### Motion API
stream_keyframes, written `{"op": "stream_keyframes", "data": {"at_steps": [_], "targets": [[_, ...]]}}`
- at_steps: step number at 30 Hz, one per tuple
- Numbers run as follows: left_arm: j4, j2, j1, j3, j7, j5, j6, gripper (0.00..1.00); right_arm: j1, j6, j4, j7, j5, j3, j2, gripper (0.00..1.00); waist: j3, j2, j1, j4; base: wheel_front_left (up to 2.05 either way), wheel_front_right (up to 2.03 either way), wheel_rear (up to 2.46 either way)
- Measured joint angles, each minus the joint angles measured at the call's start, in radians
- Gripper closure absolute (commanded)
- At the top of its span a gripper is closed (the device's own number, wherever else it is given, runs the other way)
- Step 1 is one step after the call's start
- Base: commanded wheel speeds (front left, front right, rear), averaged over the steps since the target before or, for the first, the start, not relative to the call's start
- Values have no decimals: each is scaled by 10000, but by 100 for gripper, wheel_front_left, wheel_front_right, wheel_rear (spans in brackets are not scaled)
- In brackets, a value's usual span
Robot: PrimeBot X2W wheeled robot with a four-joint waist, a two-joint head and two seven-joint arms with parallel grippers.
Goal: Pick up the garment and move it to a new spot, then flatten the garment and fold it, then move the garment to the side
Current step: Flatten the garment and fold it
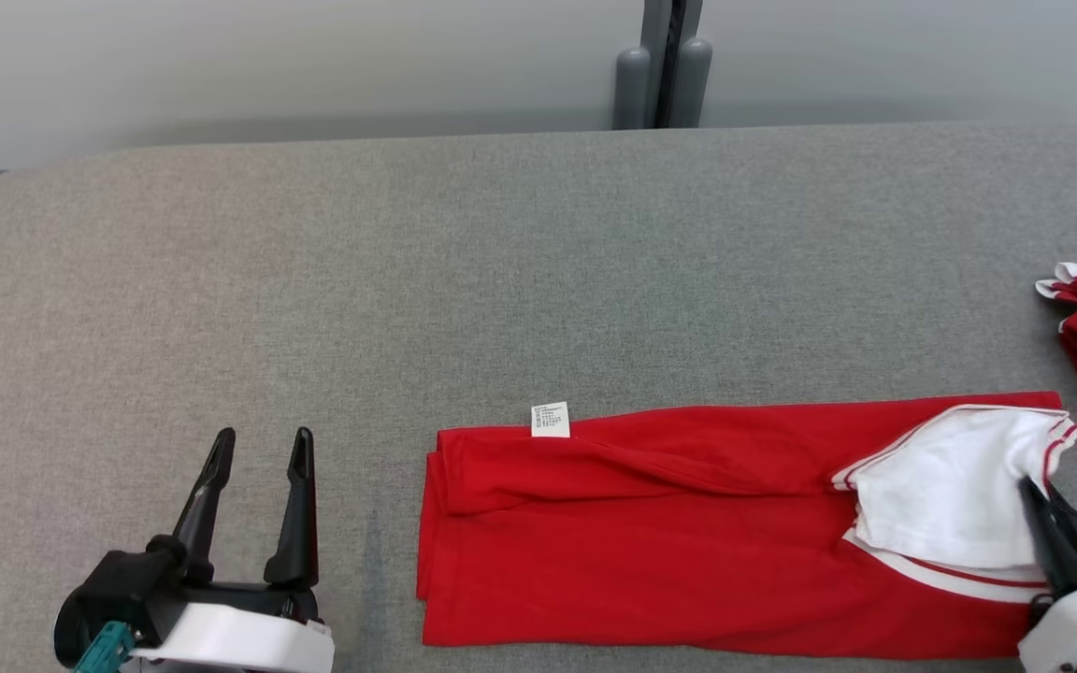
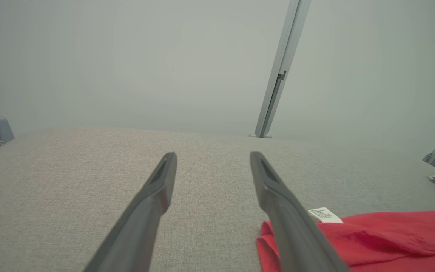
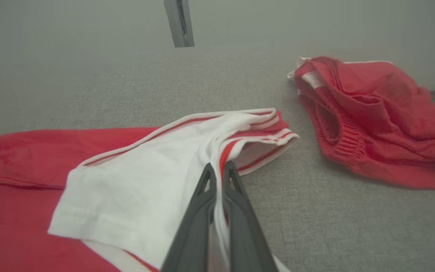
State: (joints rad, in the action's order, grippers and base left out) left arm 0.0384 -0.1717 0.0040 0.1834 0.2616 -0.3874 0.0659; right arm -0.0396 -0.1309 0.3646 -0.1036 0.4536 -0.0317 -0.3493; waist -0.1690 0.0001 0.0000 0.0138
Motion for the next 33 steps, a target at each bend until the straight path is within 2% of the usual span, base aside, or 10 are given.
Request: {"op": "stream_keyframes", "data": {"at_steps": [5, 9, 15, 19, 23, 33], "targets": [[17, -23, 131, 33, -8, 0, 13, 0, 106, 0, -1720, 648, -410, -359, 46, 100, 310, 0, 0, -79, 0, 0, 0], [6, -50, 137, 81, -59, 0, 17, 0, 149, 0, -2980, 1327, -533, -855, 445, 100, 499, 0, 0, -47, 0, 0, 0], [-10, -54, 156, 178, -102, -4, 29, 0, -150, 0, -3772, 1871, -414, -2491, 1126, 100, 625, 0, 0, 225, 0, 0, 0], [-17, -29, 166, 261, -105, -13, 25, 0, -704, 0, -3597, 1919, -176, -3735, 1563, 100, 627, 0, 0, 485, 0, 0, 0], [-6, 15, 123, 305, -104, -71, 12, 0, -1617, 0, -2917, 1651, 251, -5060, 1992, 100, 467, 0, 0, 820, 0, 0, 0], [155, 240, -120, 330, -46, -90, -44, 0, -2990, 0, -779, 907, 1070, -6527, 2516, 100, 45, 0, 1, 1387, 0, 0, 0]]}}
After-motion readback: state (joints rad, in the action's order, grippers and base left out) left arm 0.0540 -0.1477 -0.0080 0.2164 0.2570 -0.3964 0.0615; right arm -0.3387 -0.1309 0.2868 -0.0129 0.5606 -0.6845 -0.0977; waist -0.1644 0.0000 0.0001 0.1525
